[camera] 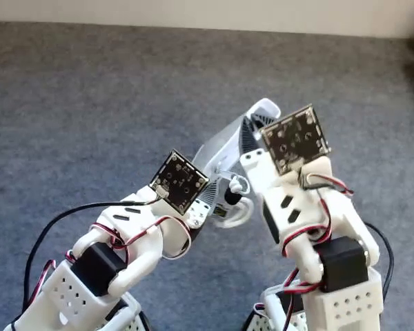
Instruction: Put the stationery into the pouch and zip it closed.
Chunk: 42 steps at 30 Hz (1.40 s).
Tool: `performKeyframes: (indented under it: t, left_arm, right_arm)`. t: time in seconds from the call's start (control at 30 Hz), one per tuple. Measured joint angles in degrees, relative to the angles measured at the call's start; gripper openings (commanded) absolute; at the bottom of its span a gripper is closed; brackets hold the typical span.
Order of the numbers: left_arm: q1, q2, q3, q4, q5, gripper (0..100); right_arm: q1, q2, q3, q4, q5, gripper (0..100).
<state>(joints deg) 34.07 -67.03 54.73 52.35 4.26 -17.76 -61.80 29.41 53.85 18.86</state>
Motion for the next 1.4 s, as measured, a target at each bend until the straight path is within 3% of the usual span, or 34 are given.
performKeyframes:
  t: [0.23, 0.57, 0.9, 1.13, 1.4]
  left_arm:
    - [0.0, 0.0, 0.0, 0.18, -0.18, 0]
    - [0.0, -0.18, 0.0, 0.18, -0.18, 0]
    - [-0.7, -12.31, 6.15, 0.62, -1.49, 0]
    - [-2.55, -13.63, 6.33, 0.62, -1.49, 0]
    - [-2.81, -13.8, 6.33, 0.62, -1.49, 0]
  right_arm:
    - [5.27, 5.19, 0.0, -2.99, 0.0, 0.5]
    - [6.42, 6.42, 0.0, -4.66, 0.0, 0.5]
    - [8.7, 6.42, 4.57, -11.43, 0.0, 0.7]
    - [8.09, -1.67, 4.57, 1.76, 0.0, 19.1]
    - [-1.23, -14.68, 4.57, 17.49, 0.0, 20.5]
